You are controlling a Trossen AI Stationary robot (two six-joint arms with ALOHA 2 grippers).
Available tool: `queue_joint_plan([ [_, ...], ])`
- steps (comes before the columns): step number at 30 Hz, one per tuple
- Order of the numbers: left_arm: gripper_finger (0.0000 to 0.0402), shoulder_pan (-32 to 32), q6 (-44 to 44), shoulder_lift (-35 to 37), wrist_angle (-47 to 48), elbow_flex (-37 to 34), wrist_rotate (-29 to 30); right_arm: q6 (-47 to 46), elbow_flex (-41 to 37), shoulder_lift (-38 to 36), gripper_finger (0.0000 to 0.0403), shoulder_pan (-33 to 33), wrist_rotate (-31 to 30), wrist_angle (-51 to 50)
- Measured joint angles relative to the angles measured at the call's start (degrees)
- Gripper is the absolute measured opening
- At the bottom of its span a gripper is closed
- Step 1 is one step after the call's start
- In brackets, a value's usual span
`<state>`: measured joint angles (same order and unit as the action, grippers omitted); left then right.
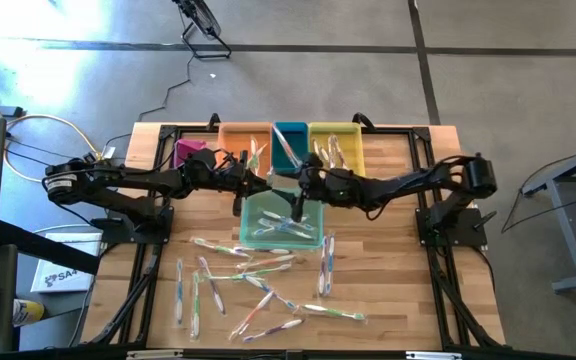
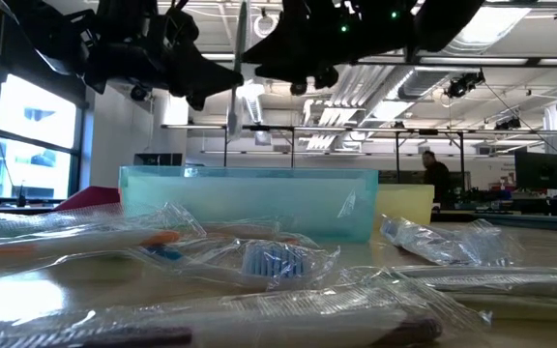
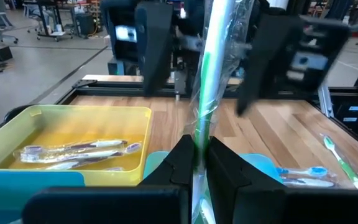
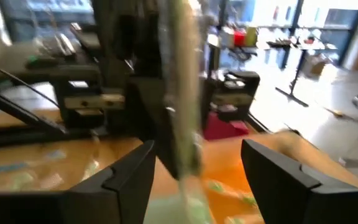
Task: Pick & Place Toothbrushes
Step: Put the green toothbrush into the orange bin
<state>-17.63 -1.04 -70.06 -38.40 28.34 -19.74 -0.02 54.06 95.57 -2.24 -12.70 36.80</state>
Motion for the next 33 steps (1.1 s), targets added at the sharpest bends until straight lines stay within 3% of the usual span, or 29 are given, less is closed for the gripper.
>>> queue_joint_plan([
  [9, 0.0016, -1.50, 3.05, 0.04, 2.83, 0.02, 8.46, -0.19, 0.00, -10.01, 0.0212, 0.00, -0.82, -16.92],
  [16, 0.0016, -10.17, 12.93, 0.09, 3.32, 0.03, 9.22, -0.48, 0.02, -15.80, 0.0188, 0.00, -0.84, -25.70],
  [21, 0.0016, -16.38, 19.41, 0.13, 7.95, 0.12, 9.90, -2.55, 0.02, -16.02, 0.0172, 0.00, -0.82, -29.42],
  [26, 0.0016, -20.45, 22.34, 0.13, 23.26, 5.01, 11.83, -2.46, 0.02, -15.58, 0.0160, -0.02, -0.84, -32.34],
  [33, 0.0016, -20.63, 23.37, 0.11, 47.70, 15.99, 23.67, -1.74, 0.02, -15.54, 0.0147, -0.16, -0.84, -33.04],
])
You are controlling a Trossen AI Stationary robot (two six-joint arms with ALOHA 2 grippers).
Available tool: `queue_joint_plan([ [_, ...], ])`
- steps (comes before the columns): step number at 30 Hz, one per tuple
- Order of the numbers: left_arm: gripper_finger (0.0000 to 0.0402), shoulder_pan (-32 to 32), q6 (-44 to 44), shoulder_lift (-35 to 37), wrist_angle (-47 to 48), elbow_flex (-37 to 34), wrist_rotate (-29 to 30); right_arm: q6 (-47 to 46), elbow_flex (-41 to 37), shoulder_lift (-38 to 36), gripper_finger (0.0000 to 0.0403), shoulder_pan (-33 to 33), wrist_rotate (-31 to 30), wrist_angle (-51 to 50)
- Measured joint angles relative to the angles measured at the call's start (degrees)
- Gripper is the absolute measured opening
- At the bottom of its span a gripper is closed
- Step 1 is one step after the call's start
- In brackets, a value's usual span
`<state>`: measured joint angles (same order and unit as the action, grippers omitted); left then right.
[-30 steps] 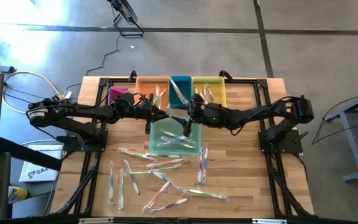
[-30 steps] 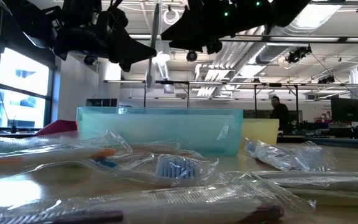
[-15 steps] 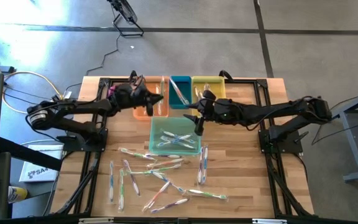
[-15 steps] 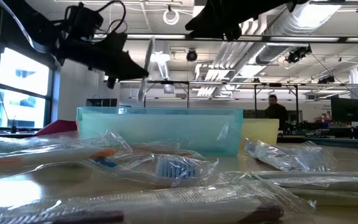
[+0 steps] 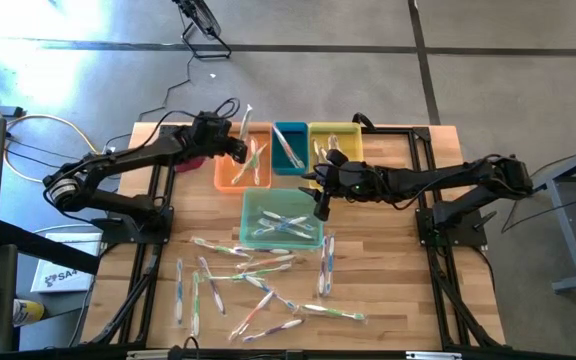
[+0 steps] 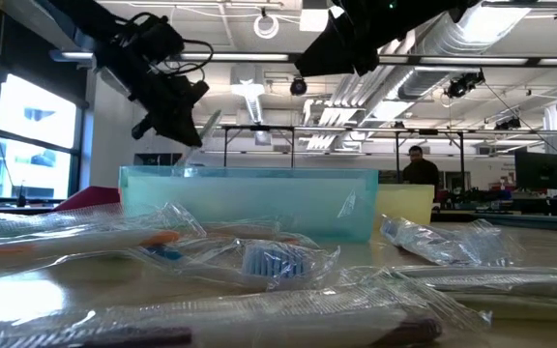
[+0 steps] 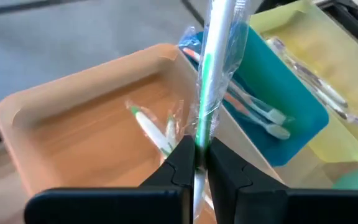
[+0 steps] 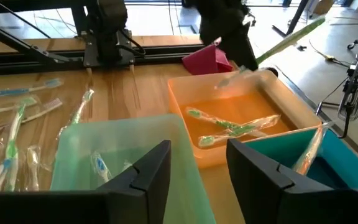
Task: Pick & Place Toothbrushes
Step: Put the green toothbrush into the orange bin
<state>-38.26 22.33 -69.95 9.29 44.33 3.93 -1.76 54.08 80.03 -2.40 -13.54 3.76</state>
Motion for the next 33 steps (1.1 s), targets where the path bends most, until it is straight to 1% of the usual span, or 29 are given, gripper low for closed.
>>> queue_joint_plan([
  [3, 0.0020, 0.00, 2.42, 0.00, 3.61, 1.54, 0.35, 0.19, 0.00, 0.00, 0.0143, -0.01, 0.00, -0.39],
  [8, 0.0021, 0.02, 5.51, -0.76, 4.96, 1.56, 3.01, 0.42, 0.00, 0.00, 0.0140, -0.01, 0.00, -0.67],
  [22, 0.0023, 0.02, 12.19, -12.57, 4.30, 1.56, 3.24, 0.01, -0.02, 0.04, 0.0139, -0.01, 0.00, -5.32],
  [33, 0.0026, 0.02, 14.01, -17.08, 4.17, 1.58, 3.05, -0.11, -0.02, 0.07, 0.0139, -0.02, 0.00, -5.30],
])
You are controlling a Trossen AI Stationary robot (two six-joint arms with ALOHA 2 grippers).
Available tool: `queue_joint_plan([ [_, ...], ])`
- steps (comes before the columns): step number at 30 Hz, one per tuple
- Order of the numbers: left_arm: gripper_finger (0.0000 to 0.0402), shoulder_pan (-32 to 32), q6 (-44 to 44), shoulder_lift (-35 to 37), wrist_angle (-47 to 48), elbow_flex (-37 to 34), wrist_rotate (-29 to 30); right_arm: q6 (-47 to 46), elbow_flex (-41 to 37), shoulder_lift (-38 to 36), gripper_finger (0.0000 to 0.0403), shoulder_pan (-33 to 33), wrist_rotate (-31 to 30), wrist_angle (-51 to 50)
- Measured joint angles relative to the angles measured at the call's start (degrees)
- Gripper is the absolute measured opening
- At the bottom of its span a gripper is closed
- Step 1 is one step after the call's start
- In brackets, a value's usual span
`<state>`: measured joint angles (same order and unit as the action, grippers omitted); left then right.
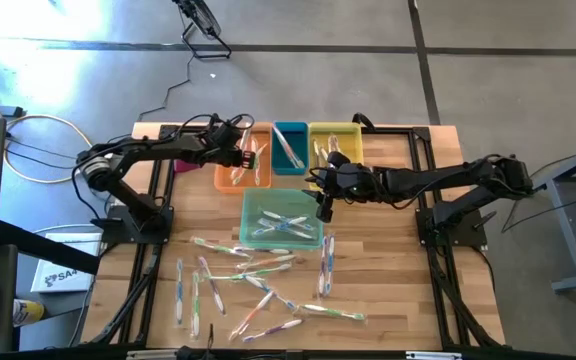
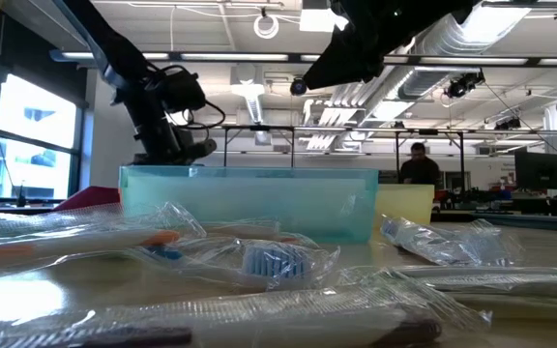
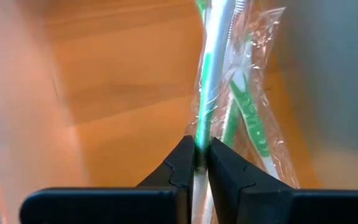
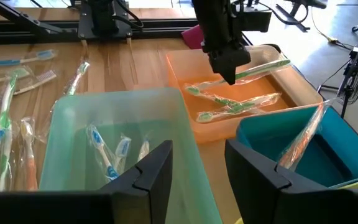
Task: Pick & Place Toothbrushes
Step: Put the green toothbrush into the orange bin, then put the blue toothbrush into the green bin
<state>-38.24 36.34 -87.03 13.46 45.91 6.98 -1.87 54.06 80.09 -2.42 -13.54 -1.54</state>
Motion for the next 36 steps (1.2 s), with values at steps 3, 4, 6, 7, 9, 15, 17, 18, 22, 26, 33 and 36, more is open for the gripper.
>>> queue_joint_plan([
  [3, 0.0038, 0.00, 0.00, -0.25, -0.01, 0.00, 0.02, 0.00, 0.00, 0.00, 0.0139, -0.02, 0.00, -0.02],
  [4, 0.0044, 0.00, 0.00, -0.25, -0.03, 0.00, 0.02, 0.00, 0.00, -0.01, 0.0139, -0.02, 0.00, -0.01],
  [6, 0.0058, 0.00, 0.00, -0.25, -0.07, 0.00, 0.03, 0.00, 0.00, 0.00, 0.0139, -0.02, 0.00, -0.02],
  [7, 0.0065, 0.00, 0.00, -0.25, -0.06, 0.00, 0.03, 0.00, 0.00, -0.01, 0.0139, -0.01, 0.00, -0.02],
  [9, 0.0080, 0.00, 0.00, -0.25, -0.07, 0.00, 0.04, -0.02, 0.00, 0.00, 0.0139, -0.02, 0.00, 0.00],
  [15, 0.0103, 0.00, -0.03, -0.26, -1.76, 0.00, 0.05, -0.02, 0.00, 0.00, 0.0139, -0.02, 0.00, 0.00],
  [17, 0.0103, 0.00, -0.03, -0.28, -3.49, 0.00, 0.07, -0.02, 0.00, 0.00, 0.0139, -0.02, 0.00, -0.01],
  [18, 0.0104, 0.00, -0.04, -0.28, -4.16, 0.01, 0.09, -0.02, 0.00, 0.00, 0.0139, -0.02, 0.00, -0.01],
  [22, 0.0104, 0.00, -3.17, -0.30, -4.39, 1.87, 0.13, -0.04, 0.00, 0.00, 0.0139, -0.02, 0.00, -0.02],
  [26, 0.0104, 0.00, -5.55, -0.30, -4.40, 4.02, 0.17, -0.04, 0.00, 0.00, 0.0139, -0.02, -0.01, 0.00],
  [33, 0.0104, 0.00, -6.12, -0.30, -4.42, 5.46, -1.53, -0.04, 0.00, 0.00, 0.0139, -0.02, 0.00, 0.02],
  [36, 0.0104, 0.00, -6.12, -0.30, -4.34, 5.46, -1.60, 0.00, 0.00, 0.00, 0.0139, 0.00, 0.00, 0.07],
])
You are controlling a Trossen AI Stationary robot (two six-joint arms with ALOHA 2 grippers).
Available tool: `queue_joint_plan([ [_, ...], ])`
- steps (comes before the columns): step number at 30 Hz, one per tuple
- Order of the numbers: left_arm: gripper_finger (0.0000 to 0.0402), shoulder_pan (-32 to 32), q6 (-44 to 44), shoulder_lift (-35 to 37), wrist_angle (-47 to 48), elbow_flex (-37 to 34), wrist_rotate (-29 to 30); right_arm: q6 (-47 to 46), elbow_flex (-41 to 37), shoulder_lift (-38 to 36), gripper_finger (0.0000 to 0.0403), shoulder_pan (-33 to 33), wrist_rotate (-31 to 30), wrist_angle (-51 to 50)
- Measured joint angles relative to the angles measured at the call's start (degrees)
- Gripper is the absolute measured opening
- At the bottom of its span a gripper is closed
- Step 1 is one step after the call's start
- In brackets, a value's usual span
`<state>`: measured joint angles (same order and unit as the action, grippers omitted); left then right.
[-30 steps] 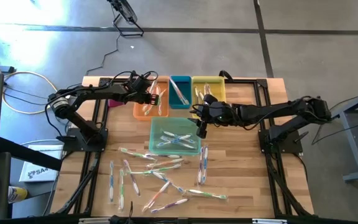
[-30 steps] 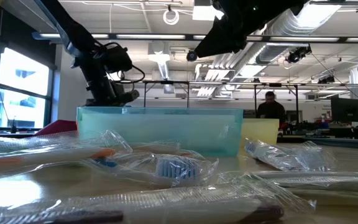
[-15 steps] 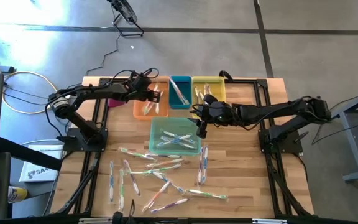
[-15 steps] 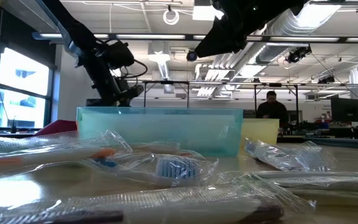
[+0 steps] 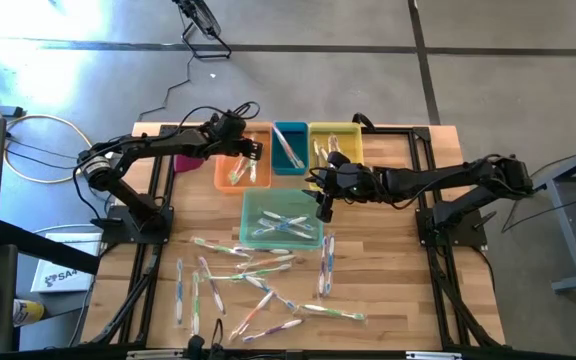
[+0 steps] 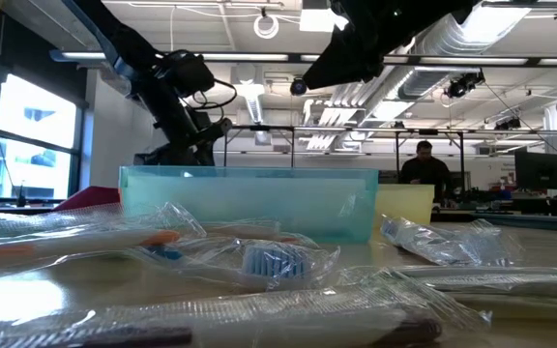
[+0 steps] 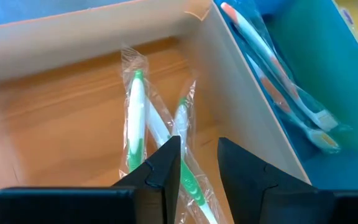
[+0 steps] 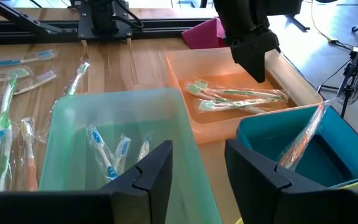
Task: Pick & Place Toothbrushes
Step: Put the blue toothbrush into the green bin
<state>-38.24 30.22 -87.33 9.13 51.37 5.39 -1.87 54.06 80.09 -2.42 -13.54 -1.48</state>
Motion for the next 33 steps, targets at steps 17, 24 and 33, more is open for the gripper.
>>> queue_joint_plan([
  [17, 0.0104, 1.63, -6.41, 0.00, -3.84, 0.00, 1.51, -2.29, 0.00, 0.00, 0.0139, 0.07, -0.03, 0.98],
  [24, 0.0104, 7.03, -13.54, 0.00, -6.37, 0.00, 8.65, -1.03, 0.00, -0.28, 0.0139, 0.06, -2.17, 0.64],
  [33, 0.0104, 12.36, -18.88, 8.45, -13.62, -5.36, 13.69, 0.62, -1.09, -1.35, 0.0139, 0.00, -3.42, -0.23],
])
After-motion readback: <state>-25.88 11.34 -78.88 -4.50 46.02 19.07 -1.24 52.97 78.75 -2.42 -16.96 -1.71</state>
